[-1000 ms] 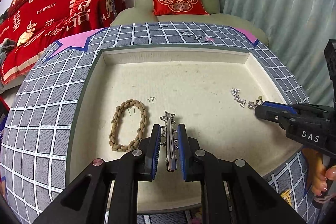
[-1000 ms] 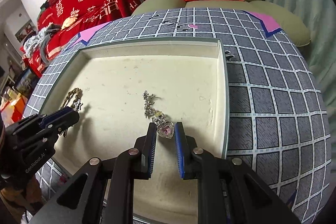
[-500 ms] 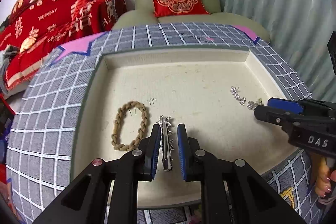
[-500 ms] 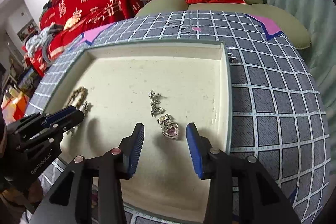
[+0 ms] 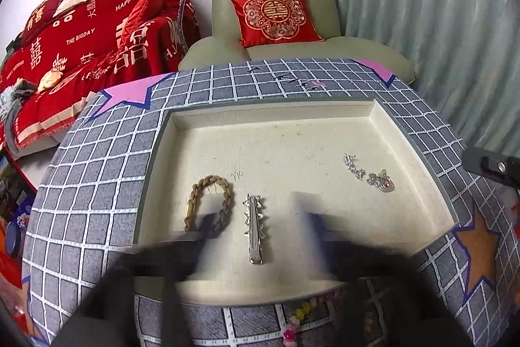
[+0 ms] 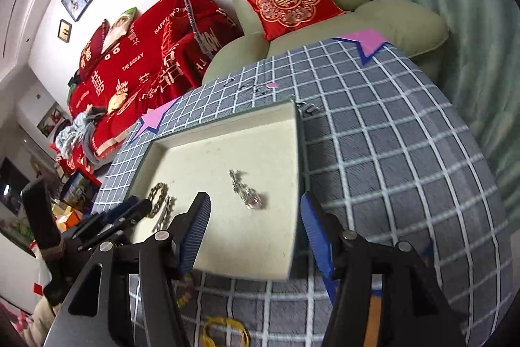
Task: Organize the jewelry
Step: 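Withdraw both tools from the tray toward the remaining jewelry, then grasp the brown coiled hair tie with the right tool while the left tool grasps the black claw clip, then carry the hair tie and claw clip into the cream tray and open both tools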
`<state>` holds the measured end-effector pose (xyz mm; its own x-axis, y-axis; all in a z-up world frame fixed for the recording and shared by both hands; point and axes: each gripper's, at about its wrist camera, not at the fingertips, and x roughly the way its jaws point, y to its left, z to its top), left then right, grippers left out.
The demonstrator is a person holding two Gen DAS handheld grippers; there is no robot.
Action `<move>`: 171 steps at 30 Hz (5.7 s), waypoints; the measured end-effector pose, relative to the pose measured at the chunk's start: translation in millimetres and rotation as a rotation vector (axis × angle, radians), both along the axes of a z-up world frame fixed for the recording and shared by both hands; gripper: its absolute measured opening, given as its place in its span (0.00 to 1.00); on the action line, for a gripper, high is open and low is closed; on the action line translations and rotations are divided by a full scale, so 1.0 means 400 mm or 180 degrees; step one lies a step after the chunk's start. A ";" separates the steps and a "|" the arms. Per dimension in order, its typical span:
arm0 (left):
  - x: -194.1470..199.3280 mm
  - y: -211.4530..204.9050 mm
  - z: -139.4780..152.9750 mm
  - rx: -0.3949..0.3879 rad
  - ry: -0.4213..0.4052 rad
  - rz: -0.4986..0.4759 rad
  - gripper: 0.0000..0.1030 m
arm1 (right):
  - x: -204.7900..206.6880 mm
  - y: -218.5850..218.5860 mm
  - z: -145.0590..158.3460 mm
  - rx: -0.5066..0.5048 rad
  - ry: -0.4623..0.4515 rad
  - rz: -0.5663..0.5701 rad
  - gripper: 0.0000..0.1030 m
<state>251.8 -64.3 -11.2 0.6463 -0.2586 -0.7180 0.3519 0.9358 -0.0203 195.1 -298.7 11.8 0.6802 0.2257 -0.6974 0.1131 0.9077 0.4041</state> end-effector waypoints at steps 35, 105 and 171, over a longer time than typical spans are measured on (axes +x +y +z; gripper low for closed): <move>-0.451 0.256 -0.020 0.0185 -0.0130 0.0237 1.00 | -0.307 0.106 -0.109 -0.0024 0.0503 0.0242 0.84; -0.469 0.160 -0.109 0.0287 0.0222 -0.0128 0.64 | -0.391 0.423 -0.151 -0.1339 0.0326 0.1404 0.25; -0.049 0.136 0.219 -0.0565 -0.0143 0.0176 0.43 | 0.059 0.100 0.176 -0.0332 -0.0096 0.0461 0.13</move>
